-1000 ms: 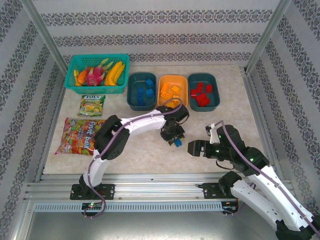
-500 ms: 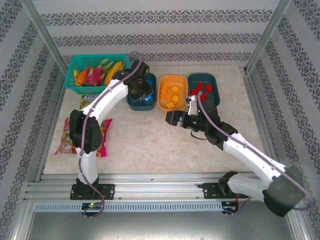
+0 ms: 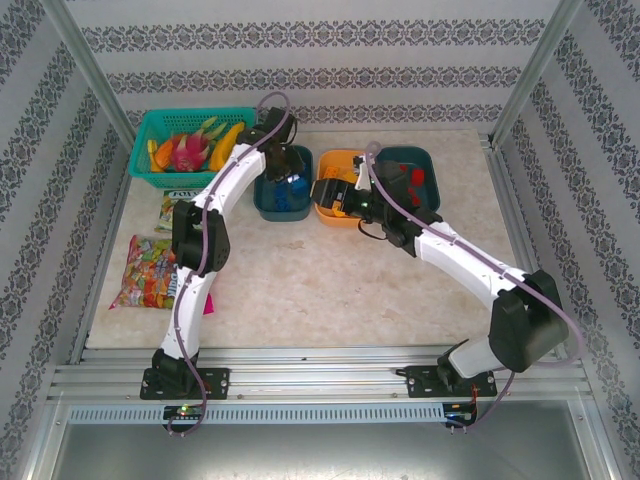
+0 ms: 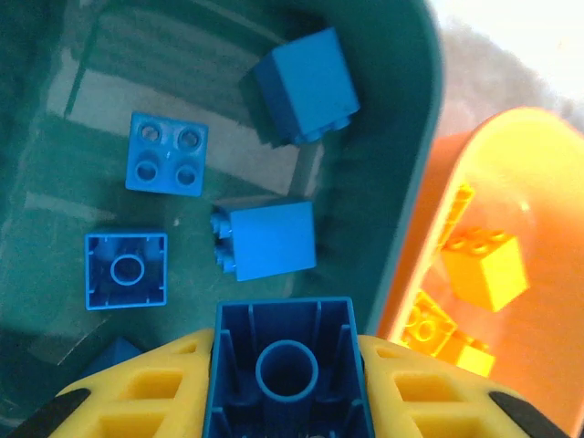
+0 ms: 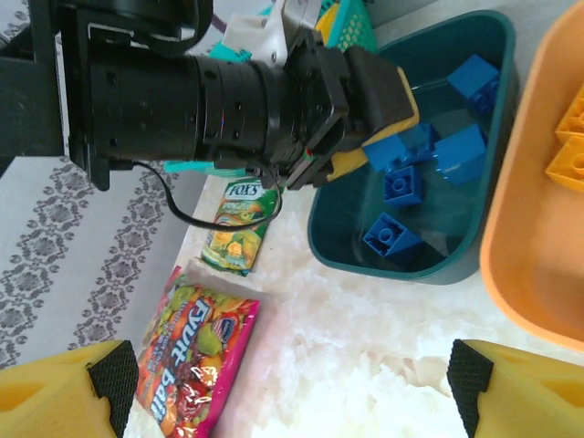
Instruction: Sort the legos into containers by color
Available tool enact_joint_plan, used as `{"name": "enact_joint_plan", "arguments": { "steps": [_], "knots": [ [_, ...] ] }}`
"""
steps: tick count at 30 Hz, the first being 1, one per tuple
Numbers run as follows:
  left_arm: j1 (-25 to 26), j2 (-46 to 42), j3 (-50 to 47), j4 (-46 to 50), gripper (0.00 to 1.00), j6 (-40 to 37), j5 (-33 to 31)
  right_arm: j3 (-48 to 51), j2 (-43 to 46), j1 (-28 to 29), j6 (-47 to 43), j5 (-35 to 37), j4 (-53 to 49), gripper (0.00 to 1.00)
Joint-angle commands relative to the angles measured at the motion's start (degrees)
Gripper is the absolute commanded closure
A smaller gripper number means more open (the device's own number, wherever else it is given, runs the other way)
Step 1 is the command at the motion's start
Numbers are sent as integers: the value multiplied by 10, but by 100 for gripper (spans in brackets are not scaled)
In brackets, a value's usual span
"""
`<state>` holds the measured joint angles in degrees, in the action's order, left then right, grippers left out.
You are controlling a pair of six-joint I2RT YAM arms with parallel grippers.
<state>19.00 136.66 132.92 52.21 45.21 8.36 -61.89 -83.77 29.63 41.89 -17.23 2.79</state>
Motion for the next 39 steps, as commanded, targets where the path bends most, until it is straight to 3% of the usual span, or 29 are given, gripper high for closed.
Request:
{"name": "enact_joint_plan", "arguments": {
  "steps": [1,15,23,26,32,33,34,39],
  "knots": [
    [-6,4,-4,22,66,-17,29,-11,-10,-8,-5,20,-8,10],
    [-2,48,-9,57,60,-16,64,-16,-33,-17,7,20,-12,9],
    [-1,36,0,64,37,-21,66,-8,-16,-16,-3,28,-33,9],
    [1,17,1,64,35,-21,63,-9,-5,-16,-18,35,-51,9],
    [2,-80,-31,78,22,-21,29,-26,55,-17,-82,95,-132,8],
    [3,-114,-61,68,4,-23,26,-34,69,-18,-101,110,-160,7],
    [3,-143,-95,52,0,-27,26,-41,82,-19,-116,123,-186,5],
    [4,-351,-304,-9,0,-63,16,-43,155,-28,-167,210,-324,2]
  ]
}}
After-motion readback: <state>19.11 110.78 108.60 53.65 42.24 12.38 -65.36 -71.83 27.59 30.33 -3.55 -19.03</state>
